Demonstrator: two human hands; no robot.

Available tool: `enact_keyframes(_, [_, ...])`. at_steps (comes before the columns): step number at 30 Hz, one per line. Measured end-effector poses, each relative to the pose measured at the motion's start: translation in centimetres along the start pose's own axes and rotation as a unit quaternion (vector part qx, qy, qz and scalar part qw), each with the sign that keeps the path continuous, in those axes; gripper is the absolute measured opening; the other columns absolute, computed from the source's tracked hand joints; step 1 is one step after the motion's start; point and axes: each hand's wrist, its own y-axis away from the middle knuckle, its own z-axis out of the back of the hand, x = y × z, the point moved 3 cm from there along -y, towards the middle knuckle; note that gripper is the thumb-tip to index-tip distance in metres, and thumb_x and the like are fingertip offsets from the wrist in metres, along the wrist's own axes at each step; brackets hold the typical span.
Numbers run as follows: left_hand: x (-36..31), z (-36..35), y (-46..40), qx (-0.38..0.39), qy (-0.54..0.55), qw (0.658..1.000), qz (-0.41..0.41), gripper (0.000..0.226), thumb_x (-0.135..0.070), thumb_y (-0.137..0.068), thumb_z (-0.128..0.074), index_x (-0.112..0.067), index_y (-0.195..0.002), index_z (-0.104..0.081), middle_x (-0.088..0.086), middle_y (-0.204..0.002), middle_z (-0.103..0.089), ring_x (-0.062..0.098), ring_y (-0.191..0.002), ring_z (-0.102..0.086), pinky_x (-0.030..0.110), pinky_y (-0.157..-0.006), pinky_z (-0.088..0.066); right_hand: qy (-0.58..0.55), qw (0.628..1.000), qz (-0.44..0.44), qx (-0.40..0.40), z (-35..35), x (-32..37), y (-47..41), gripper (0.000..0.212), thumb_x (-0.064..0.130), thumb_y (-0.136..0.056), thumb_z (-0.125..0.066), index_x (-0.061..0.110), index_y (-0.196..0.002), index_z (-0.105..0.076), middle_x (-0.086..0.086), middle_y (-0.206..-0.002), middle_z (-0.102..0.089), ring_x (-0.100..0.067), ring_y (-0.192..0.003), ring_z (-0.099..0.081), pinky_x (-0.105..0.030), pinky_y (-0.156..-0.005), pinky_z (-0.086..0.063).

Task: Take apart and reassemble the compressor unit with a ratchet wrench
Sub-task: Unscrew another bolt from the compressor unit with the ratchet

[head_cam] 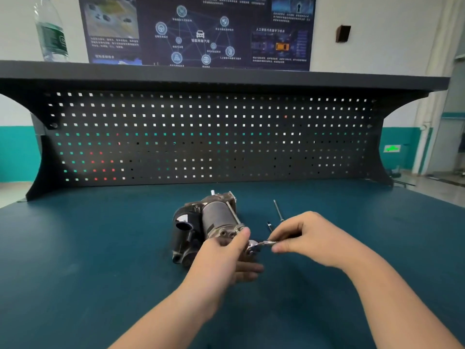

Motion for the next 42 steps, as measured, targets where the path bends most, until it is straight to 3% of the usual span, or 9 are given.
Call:
enact_keyframes(5, [1.3, -0.4, -0.5, 0.059, 0.125, 0.989, 0.047, 0.019, -0.015, -0.089, -0.061, 0.004, -0.086, -0.063, 0.016, -0.073, -0.071, 0.026, -0.065, -0.071, 0.023, -0.051, -0.054, 0.128, 0.991, 0.025, -0.034, 1.0, 0.1, 0.1, 0.015, 0.052, -0.063, -0.078, 0.058, -0.067, -0.066, 0.036, -0.075, -0.060, -0.004, -0.105, -0.042, -0.026, -0.082, -0.021])
enact_keyframes(8, [2.1, -0.9, -0.9, 0.048, 0.183, 0.980, 0.068, 0.017, -0.007, -0.088, -0.060, 0.008, -0.080, -0.063, 0.019, -0.068, -0.068, 0.029, -0.060, -0.069, 0.025, -0.051, -0.055, -0.033, 0.971, 0.034, -0.233, 2.7, -0.7, 0.2, 0.024, 0.055, -0.061, -0.075, 0.050, -0.082, -0.064, 0.028, -0.103, -0.057, -0.002, -0.108, -0.041, -0.029, -0.088, -0.031])
enact_keyframes(11, [2.4, -1.3, -1.3, 0.061, 0.207, 0.974, 0.068, 0.018, -0.005, -0.088, -0.060, 0.009, -0.077, -0.064, 0.020, -0.068, -0.067, 0.030, -0.060, -0.069, 0.027, -0.053, -0.056, -0.268, 0.865, -0.079, -0.417, 3.2, -2.1, 0.4, 0.025, 0.057, -0.080, -0.062, 0.033, -0.086, -0.059, 0.000, -0.090, -0.059, -0.002, -0.072, -0.055, -0.022, -0.064, -0.039])
enact_keyframes(13, [2.3, -1.3, -1.6, 0.069, 0.218, 0.972, 0.061, 0.023, -0.005, -0.087, -0.060, 0.008, -0.071, -0.068, 0.020, -0.070, -0.067, 0.030, -0.062, -0.069, 0.027, -0.054, -0.057, -0.387, 0.824, -0.168, -0.379, 2.0, -2.7, -0.2, 0.039, 0.060, -0.086, -0.052, 0.022, -0.081, -0.062, -0.003, -0.065, -0.051, -0.012, -0.051, -0.045, -0.023, -0.045, -0.035])
enact_keyframes(16, [2.1, -1.2, -2.0, 0.073, 0.224, 0.970, 0.058, 0.032, -0.007, -0.087, -0.059, 0.003, -0.059, -0.072, 0.019, -0.071, -0.068, 0.029, -0.062, -0.070, 0.026, -0.054, -0.056, -0.467, 0.816, -0.169, -0.296, -0.4, -2.0, -1.2, 0.055, 0.064, -0.085, -0.052, 0.011, -0.076, -0.061, -0.001, -0.042, -0.048, -0.013, -0.033, -0.036, -0.018, -0.035, -0.026])
enact_keyframes(21, [1.9, -0.6, -2.4, 0.075, 0.216, 0.972, 0.064, 0.034, -0.010, -0.089, -0.058, 0.001, -0.060, -0.071, 0.020, -0.069, -0.069, 0.027, -0.060, -0.070, 0.025, -0.053, -0.057, -0.435, 0.849, -0.072, -0.292, -2.5, 0.0, -1.4, 0.045, 0.050, -0.081, -0.065, 0.013, -0.058, -0.056, -0.005, -0.042, -0.050, -0.013, -0.030, -0.042, -0.018, -0.034, -0.032])
enact_keyframes(28, [2.0, -1.0, -2.5, 0.100, 0.208, 0.970, 0.069, 0.023, -0.012, -0.091, -0.057, 0.006, -0.080, -0.064, 0.019, -0.068, -0.069, 0.025, -0.059, -0.070, 0.024, -0.052, -0.056, -0.403, 0.849, -0.058, -0.337, -2.1, 0.3, -1.0, 0.049, 0.040, -0.082, -0.059, 0.019, -0.037, -0.053, -0.006, -0.040, -0.046, -0.015, -0.029, -0.037, -0.018, -0.034, -0.029])
enact_keyframes(37, [2.1, -1.1, -2.6, 0.119, 0.203, 0.969, 0.071, 0.021, -0.012, -0.092, -0.056, 0.007, -0.084, -0.062, 0.018, -0.068, -0.069, 0.024, -0.060, -0.070, 0.024, -0.053, -0.056, -0.418, 0.838, -0.061, -0.346, -2.2, 0.1, -1.1, 0.044, 0.018, -0.078, -0.051, 0.017, -0.034, -0.046, -0.005, -0.040, -0.046, -0.015, -0.028, -0.031, -0.019, -0.033, -0.025])
enact_keyframes(42, [2.2, -1.0, -2.7, 0.119, 0.208, 0.968, 0.075, 0.021, -0.012, -0.092, -0.056, 0.007, -0.084, -0.062, 0.018, -0.068, -0.069, 0.024, -0.060, -0.070, 0.024, -0.054, -0.056, -0.435, 0.832, -0.064, -0.337, -2.3, 0.0, -1.2, 0.032, 0.015, -0.080, -0.050, 0.012, -0.050, -0.041, -0.004, -0.041, -0.049, -0.014, -0.028, -0.030, -0.018, -0.034, -0.024])
